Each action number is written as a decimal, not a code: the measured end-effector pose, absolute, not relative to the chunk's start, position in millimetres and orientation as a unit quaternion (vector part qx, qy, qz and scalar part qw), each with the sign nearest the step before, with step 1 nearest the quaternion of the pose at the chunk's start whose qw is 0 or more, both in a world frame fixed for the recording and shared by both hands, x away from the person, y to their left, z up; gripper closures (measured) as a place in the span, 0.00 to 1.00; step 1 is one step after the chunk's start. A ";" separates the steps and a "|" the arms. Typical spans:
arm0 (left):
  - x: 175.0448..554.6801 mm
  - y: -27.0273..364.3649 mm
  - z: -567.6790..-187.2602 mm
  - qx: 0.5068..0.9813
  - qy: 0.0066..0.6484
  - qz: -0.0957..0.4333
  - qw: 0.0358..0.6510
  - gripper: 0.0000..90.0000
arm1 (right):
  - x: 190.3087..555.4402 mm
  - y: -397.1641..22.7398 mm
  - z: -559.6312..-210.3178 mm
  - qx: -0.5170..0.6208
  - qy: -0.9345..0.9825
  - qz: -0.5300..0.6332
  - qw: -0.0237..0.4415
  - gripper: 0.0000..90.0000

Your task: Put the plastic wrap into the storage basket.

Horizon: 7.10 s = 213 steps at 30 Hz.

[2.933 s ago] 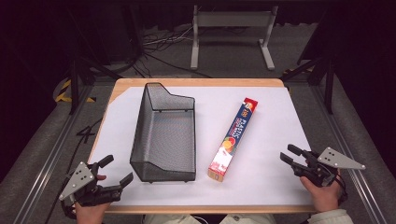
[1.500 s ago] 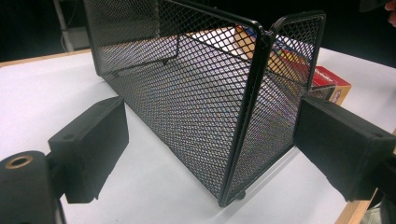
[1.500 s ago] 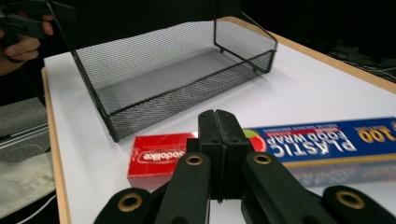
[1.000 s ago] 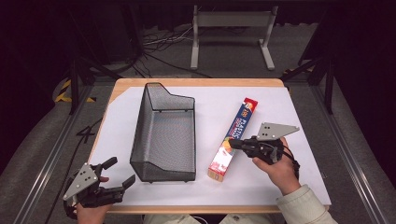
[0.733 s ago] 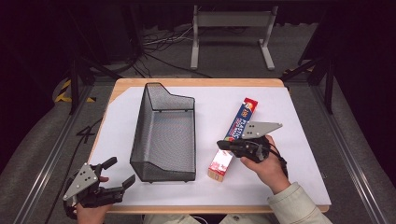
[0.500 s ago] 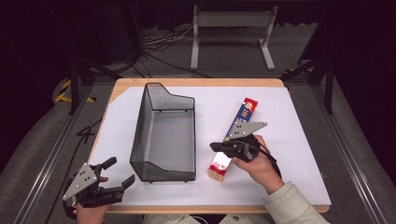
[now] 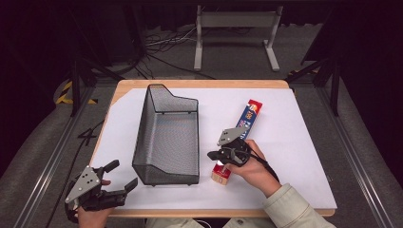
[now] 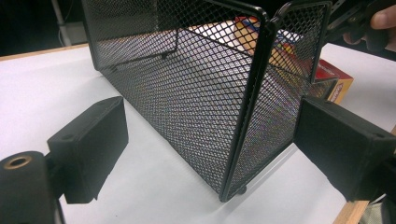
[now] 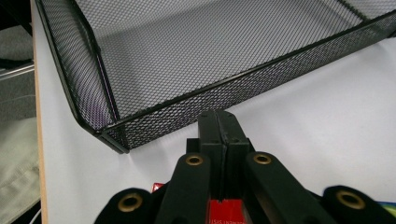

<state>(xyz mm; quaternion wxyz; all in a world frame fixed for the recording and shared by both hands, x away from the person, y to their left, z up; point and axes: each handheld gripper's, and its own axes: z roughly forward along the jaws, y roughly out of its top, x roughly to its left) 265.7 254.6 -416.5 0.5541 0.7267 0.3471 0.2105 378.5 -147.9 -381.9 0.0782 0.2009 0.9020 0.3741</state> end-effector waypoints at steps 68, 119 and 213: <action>265.4 255.8 -417.1 0.726 0.354 0.211 0.551 0.12 | 358.2 -174.3 -400.7 0.229 0.955 0.186 0.016 1.00; 269.9 254.8 -416.8 0.722 0.360 0.212 0.552 0.12 | 325.7 -305.1 -347.7 0.334 0.818 0.430 0.185 0.59; 268.8 257.0 -417.8 0.720 0.366 0.218 0.548 0.12 | 440.4 -307.0 -412.5 0.566 0.794 0.203 0.084 0.33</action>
